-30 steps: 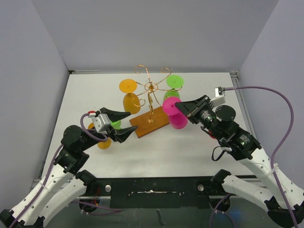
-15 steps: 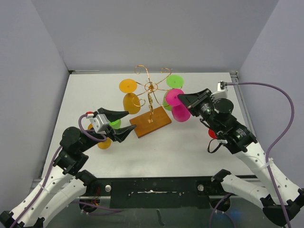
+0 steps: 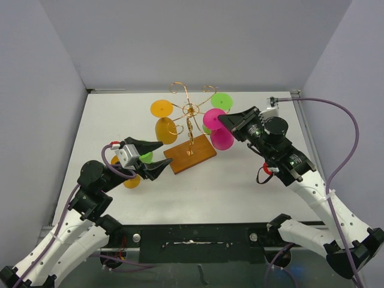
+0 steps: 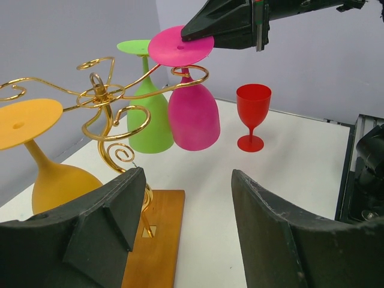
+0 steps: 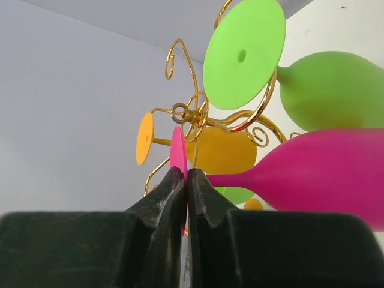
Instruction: Place the wine glass upside down on the wine glass rack
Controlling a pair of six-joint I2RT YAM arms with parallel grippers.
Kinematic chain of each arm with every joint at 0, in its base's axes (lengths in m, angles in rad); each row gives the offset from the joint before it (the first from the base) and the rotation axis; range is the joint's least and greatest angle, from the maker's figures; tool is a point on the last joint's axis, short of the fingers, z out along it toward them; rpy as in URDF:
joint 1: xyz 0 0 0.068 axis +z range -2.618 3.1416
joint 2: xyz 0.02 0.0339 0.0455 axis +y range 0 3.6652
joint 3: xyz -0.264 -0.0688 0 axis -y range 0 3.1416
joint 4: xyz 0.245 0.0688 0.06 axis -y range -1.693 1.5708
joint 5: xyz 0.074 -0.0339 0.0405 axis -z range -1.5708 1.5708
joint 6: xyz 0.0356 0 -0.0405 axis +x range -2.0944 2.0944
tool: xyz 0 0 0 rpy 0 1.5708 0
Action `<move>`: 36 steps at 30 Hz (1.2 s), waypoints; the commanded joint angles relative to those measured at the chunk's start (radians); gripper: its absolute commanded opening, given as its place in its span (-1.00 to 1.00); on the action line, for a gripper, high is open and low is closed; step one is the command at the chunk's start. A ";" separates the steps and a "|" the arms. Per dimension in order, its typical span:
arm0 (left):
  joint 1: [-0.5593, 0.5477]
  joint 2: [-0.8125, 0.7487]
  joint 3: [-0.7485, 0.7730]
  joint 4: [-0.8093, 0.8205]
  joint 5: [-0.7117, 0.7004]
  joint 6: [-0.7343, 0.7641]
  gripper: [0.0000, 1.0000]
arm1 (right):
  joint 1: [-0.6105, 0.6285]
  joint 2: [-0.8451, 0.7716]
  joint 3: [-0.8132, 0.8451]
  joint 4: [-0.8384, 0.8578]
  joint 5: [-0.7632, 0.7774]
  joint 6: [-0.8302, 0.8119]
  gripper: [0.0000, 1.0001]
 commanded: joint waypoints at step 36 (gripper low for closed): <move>0.002 -0.010 0.000 0.019 -0.085 0.006 0.16 | -0.008 0.010 0.038 0.151 -0.290 -0.048 -0.99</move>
